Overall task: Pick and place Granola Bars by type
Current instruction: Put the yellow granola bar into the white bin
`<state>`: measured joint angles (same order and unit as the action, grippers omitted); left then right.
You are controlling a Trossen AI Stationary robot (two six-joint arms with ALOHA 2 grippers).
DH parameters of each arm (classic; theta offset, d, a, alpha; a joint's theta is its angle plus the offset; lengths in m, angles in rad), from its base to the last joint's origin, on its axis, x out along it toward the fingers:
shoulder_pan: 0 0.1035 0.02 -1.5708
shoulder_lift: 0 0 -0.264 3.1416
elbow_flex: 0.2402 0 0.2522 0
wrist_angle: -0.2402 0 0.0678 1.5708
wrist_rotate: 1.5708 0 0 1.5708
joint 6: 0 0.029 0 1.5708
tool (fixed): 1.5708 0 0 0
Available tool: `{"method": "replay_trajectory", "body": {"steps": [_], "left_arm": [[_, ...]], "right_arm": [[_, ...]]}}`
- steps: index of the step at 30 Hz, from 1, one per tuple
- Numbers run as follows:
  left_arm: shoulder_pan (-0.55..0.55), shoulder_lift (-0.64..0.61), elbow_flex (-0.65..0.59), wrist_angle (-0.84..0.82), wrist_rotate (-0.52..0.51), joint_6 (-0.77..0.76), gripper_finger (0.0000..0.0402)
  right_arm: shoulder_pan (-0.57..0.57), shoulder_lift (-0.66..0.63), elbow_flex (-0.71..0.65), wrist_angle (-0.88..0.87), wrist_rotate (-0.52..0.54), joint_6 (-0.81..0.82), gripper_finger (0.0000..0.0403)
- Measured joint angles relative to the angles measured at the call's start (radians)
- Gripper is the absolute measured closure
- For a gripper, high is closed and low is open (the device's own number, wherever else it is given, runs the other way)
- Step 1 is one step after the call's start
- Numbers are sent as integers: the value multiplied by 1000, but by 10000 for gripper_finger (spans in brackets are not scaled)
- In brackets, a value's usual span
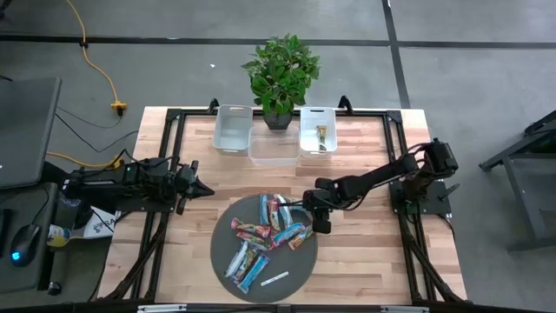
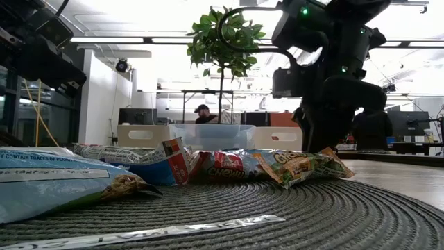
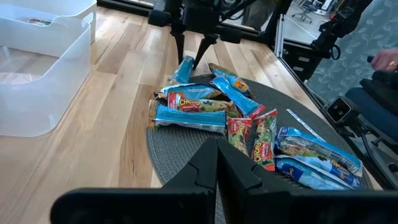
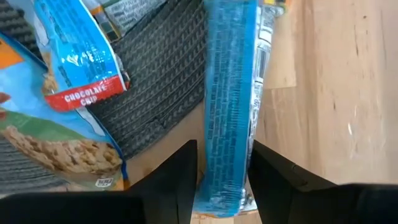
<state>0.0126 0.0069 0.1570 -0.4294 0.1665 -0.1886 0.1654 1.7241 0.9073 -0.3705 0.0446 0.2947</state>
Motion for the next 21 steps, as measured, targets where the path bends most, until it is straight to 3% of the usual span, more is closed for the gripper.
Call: {"method": "replay_trajectory", "body": {"steps": [10, 21], "left_arm": [[0, 0, 0, 0, 0, 0, 401], [0, 0, 0, 0, -1, 0, 401]], "right_arm": [[1, 0, 0, 17, 17, 38, 285], [1, 1, 0, 36, 16, 46, 321]]}}
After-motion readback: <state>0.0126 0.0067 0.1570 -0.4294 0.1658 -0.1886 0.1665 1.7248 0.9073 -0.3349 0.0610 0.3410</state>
